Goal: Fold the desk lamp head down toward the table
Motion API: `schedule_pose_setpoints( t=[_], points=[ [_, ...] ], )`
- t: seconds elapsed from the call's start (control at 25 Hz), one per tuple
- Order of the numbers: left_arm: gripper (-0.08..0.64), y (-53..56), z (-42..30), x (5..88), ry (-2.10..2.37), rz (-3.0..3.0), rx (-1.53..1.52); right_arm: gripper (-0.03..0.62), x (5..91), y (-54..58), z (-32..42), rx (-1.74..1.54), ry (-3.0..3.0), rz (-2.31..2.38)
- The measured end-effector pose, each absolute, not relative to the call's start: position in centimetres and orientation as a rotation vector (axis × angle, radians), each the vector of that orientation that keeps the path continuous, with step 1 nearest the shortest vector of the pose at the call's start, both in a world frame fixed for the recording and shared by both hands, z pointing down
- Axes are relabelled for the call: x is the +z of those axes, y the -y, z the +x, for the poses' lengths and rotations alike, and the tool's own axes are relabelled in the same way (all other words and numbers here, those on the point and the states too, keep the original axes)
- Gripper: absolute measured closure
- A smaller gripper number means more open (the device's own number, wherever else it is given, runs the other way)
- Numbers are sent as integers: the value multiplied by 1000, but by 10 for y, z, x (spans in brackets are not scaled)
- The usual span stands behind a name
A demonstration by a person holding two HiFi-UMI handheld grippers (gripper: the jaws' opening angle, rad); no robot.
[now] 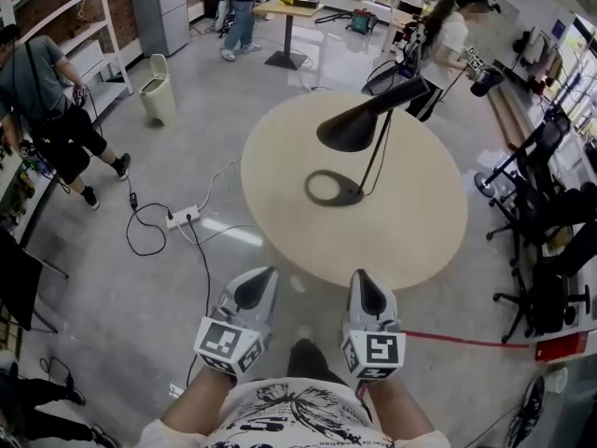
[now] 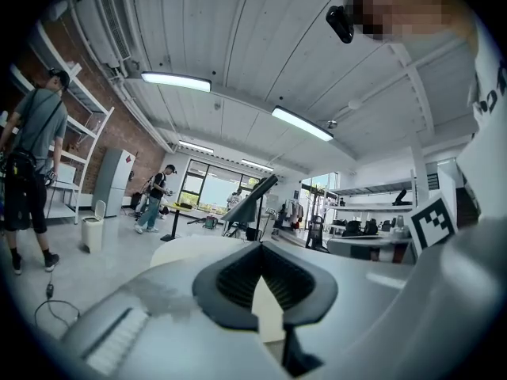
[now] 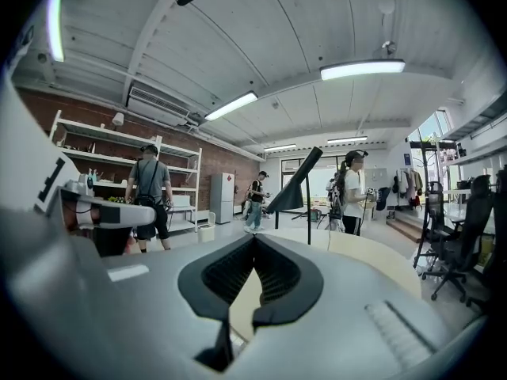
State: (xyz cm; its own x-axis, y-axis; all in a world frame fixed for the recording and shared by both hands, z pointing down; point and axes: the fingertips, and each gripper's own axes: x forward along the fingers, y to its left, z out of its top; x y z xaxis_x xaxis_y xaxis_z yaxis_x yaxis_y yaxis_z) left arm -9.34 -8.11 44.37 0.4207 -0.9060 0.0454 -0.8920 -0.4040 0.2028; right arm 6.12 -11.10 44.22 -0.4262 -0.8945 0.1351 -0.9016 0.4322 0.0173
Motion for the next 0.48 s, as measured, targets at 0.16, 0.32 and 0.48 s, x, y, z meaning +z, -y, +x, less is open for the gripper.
schedule_pose_setpoints(
  t=[0.16,0.32,0.48],
  points=[
    [555,31,-100,447,1537,2508,-102,583,446,59,50,76,2533,1638],
    [555,-8,-89,448,1477,2528,-102,583,449,13,51,77,2507,1653],
    [555,-34,-80,446,1439,2547,-110,583,447,-23,58,73,2486,1669]
  ],
)
